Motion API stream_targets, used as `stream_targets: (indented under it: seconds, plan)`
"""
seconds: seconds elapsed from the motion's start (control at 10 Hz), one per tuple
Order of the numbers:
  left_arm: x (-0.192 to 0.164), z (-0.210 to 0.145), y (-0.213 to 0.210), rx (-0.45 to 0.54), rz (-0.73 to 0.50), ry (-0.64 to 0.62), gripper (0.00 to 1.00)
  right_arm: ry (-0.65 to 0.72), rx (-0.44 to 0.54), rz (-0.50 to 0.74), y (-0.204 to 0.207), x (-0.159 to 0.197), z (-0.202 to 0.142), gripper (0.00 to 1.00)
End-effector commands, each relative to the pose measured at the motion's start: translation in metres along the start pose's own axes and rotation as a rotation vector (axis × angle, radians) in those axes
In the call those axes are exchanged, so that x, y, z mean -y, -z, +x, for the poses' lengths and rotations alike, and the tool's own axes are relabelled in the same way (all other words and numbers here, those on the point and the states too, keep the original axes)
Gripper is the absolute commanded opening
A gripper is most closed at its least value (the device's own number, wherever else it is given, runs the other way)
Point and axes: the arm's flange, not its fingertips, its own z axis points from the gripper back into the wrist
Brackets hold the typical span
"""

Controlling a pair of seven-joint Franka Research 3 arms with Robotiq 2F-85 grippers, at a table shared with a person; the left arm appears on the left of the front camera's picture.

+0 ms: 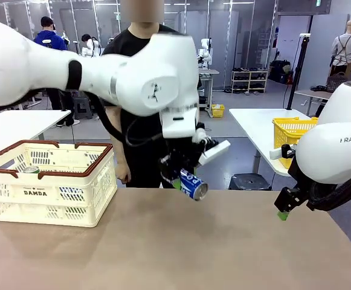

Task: Place the drinks into the Shopping basket.
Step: Pick up one drink and place it into the Shopping basket.

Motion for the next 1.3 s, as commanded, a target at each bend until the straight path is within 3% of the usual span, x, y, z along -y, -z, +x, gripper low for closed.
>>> stream_targets:
  seconds: [0.0,1.1,1.2]
  plan:
    - [0.0,-0.001,-0.02,-0.03,-0.023,0.015,0.0,-0.003,0.0,0.0,0.001,0.001,-0.002,1.0]
    - [0.002,-0.001,-0.027,-0.019,-0.016,0.012,0.0,-0.003,0.0,0.0,0.001,0.001,-0.002,1.0]
    - [0.001,-0.001,-0.021,-0.016,-0.024,0.014,0.56,-0.003,0.0,0.0,0.001,0.001,-0.002,1.0]
